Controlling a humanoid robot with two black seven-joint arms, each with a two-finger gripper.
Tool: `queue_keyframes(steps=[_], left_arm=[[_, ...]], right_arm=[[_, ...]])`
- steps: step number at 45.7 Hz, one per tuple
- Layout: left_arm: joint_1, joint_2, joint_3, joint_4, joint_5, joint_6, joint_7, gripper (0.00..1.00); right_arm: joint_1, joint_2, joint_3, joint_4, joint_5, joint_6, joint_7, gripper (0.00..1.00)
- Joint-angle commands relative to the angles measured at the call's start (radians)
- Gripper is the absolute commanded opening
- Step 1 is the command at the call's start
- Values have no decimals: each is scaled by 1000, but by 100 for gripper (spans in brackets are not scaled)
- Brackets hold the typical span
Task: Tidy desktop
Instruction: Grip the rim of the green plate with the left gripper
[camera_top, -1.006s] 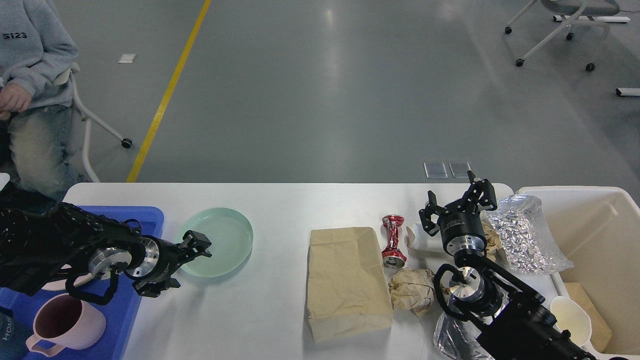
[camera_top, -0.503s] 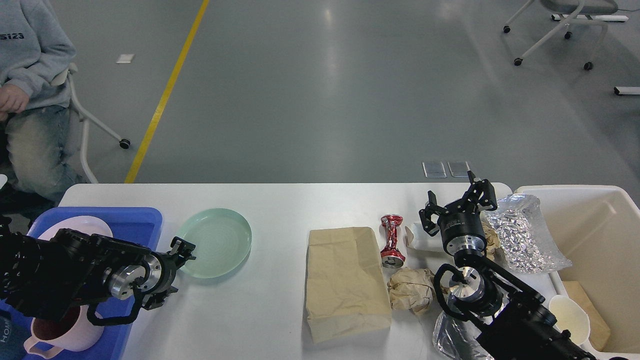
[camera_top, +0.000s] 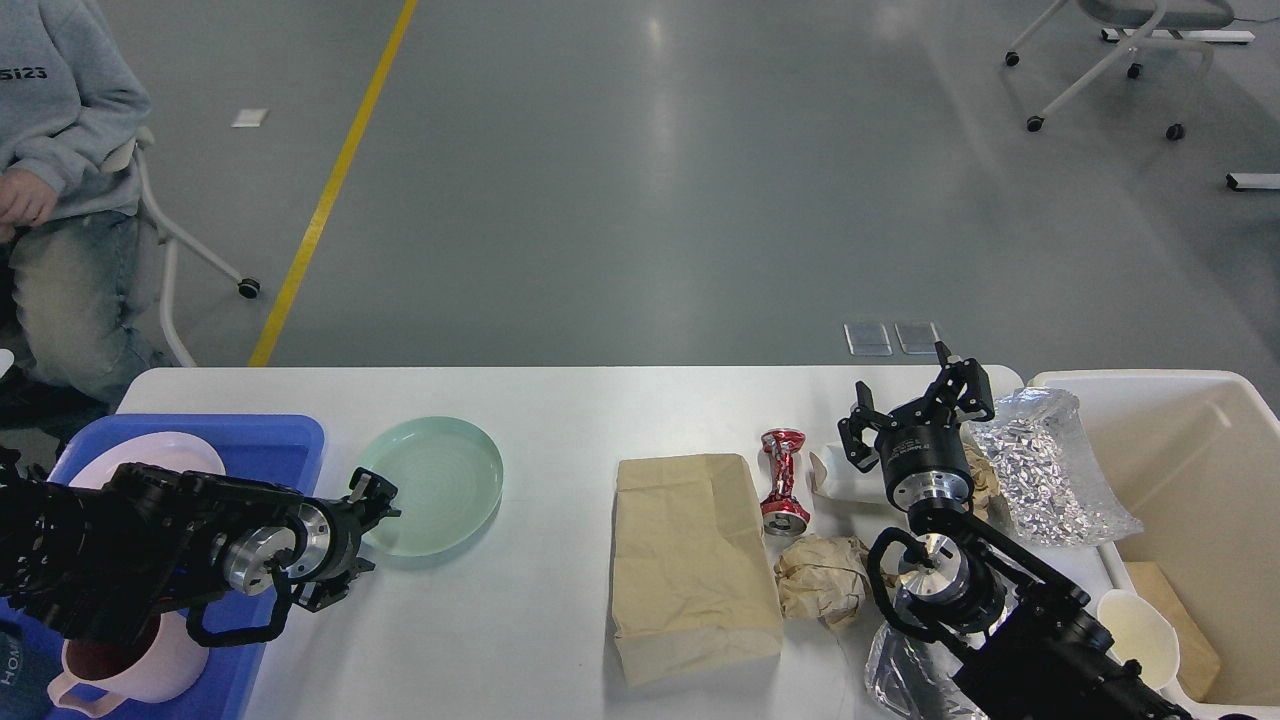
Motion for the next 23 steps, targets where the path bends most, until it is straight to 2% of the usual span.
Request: queue_keyframes(steps=[1,6,23], left_arm=[[-4,2,-3,0,1,-77,1,44],[-1,2,-3,0,1,-107,1,35],[1,2,-3,0,-1,-109,-4,22]], right_arm=[[1,0,0,0,0,0,0,100],[0,0,0,0,0,0,0,100],[0,0,0,0,0,0,0,100]])
